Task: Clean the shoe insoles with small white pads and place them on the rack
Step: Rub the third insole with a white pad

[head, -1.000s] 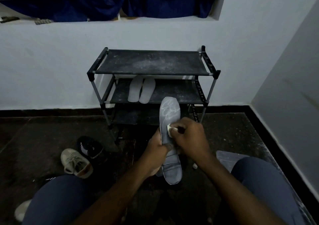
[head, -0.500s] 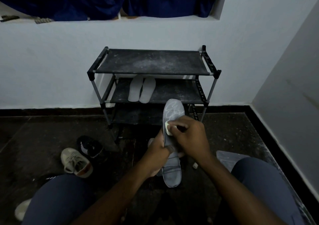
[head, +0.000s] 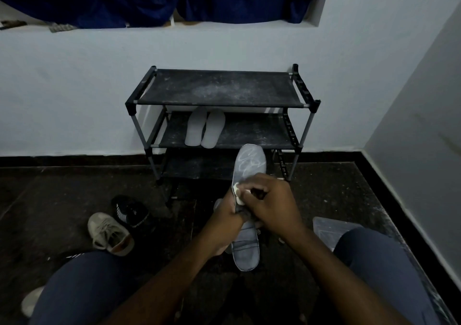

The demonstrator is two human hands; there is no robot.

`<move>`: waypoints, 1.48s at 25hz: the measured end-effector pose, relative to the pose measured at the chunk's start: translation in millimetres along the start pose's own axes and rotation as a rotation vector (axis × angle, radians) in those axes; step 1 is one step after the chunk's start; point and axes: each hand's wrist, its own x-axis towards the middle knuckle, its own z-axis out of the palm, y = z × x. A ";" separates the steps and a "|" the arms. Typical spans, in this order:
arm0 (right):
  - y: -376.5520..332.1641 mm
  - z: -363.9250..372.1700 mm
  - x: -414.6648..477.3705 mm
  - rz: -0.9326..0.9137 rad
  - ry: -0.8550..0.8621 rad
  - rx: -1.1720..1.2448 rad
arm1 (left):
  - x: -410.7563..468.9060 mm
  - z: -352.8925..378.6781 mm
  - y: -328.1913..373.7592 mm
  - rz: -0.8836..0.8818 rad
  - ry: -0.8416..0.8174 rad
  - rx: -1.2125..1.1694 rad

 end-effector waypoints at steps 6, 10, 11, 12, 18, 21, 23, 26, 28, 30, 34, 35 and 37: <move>6.0 -3.5 7.5 0.010 0.084 0.008 | -3.0 1.1 3.9 -0.063 -0.082 -0.055; 1.8 0.7 0.7 -0.004 -0.024 0.050 | -3.2 -0.9 7.1 -0.019 -0.018 -0.027; 1.1 1.1 -0.3 0.008 -0.064 0.072 | -2.6 -0.8 8.0 -0.005 0.002 -0.023; 2.2 0.9 0.5 0.026 -0.080 0.090 | -2.2 -0.7 7.7 -0.004 0.014 -0.022; 9.9 1.8 3.0 0.062 0.054 0.127 | -2.9 3.0 4.5 -0.056 -0.011 -0.036; 6.5 4.6 -2.6 0.065 -0.025 0.105 | -2.5 0.6 5.6 -0.009 0.008 -0.018; 11.1 2.2 1.6 0.087 0.021 0.088 | -1.8 0.4 4.0 -0.015 -0.002 -0.033; 13.0 -0.8 7.9 0.109 0.137 0.087 | -0.6 3.3 2.7 -0.057 -0.031 -0.066; 8.2 3.6 5.1 0.076 0.105 0.083 | -1.9 4.1 4.8 -0.027 -0.011 -0.038; 5.2 7.4 -0.7 0.061 0.021 0.075 | -1.5 2.2 3.3 -0.002 0.003 -0.038; 12.8 -2.6 7.0 0.119 0.124 0.096 | -0.4 4.0 0.6 -0.044 -0.030 -0.088; 12.5 -3.6 9.1 0.119 0.141 0.106 | -1.0 5.3 1.1 -0.057 -0.049 -0.111; 8.0 0.5 8.4 0.090 0.101 0.114 | -3.2 6.3 4.0 -0.039 -0.047 -0.092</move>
